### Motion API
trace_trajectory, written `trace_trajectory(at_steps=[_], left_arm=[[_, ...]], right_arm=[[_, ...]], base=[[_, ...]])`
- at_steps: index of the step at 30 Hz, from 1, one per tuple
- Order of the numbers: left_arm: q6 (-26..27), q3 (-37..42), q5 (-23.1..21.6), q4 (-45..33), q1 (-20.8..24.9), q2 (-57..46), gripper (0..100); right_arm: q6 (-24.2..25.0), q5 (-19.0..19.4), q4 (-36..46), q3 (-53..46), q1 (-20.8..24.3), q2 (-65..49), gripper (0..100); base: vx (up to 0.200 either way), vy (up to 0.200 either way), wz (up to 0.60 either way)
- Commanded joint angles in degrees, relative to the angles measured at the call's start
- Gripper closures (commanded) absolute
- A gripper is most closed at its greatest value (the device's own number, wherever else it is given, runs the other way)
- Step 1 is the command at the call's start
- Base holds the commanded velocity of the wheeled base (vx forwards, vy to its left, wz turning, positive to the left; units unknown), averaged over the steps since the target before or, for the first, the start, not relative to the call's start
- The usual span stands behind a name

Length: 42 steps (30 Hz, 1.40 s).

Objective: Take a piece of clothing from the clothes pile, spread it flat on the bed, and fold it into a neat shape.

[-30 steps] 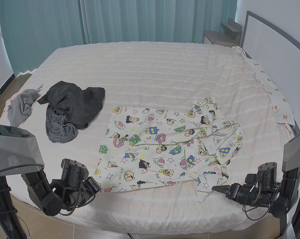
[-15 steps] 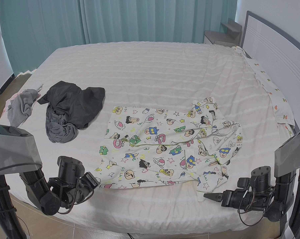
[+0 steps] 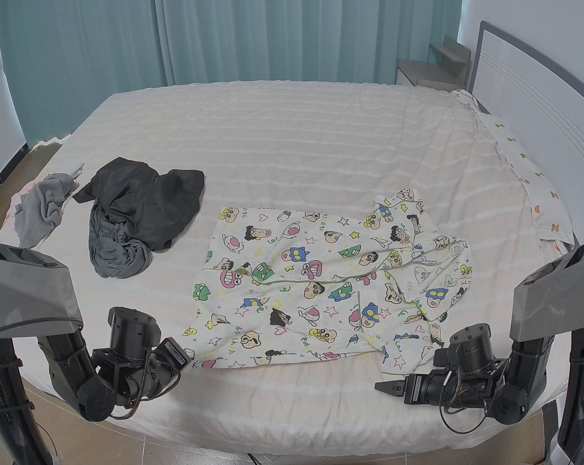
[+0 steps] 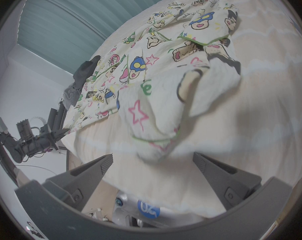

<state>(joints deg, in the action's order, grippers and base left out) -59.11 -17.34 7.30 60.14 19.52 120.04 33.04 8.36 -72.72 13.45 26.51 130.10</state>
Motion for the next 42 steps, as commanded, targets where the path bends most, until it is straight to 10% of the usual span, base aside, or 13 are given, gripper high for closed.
trace_trajectory(at_steps=[1,10,11,27,42], left_arm=[[-0.2,0.4,-0.2,0.2,0.0,1.0,100],[-0.2,0.5,-0.2,0.2,0.1,1.0,100],[-0.3,0.5,-0.2,0.2,0.1,1.1,100],[-0.1,0.8,0.2,4.9,0.2,3.6,100],[0.0,1.0,0.2,5.7,0.5,4.3,100]], right_arm=[[-0.6,-1.4,1.3,3.3,0.7,-0.8,0],[-2.5,-4.8,6.7,6.7,0.4,-2.7,0],[-2.6,-5.1,6.8,6.7,0.5,-2.7,100],[-5.4,-7.7,10.1,0.6,0.1,-16.7,100],[-10.4,-6.5,52.7,19.5,-1.2,-32.5,100]], base=[[0.0,0.0,0.0],[0.0,0.0,0.0],[0.0,0.0,0.0],[0.0,0.0,0.0],[0.0,0.0,0.0]])
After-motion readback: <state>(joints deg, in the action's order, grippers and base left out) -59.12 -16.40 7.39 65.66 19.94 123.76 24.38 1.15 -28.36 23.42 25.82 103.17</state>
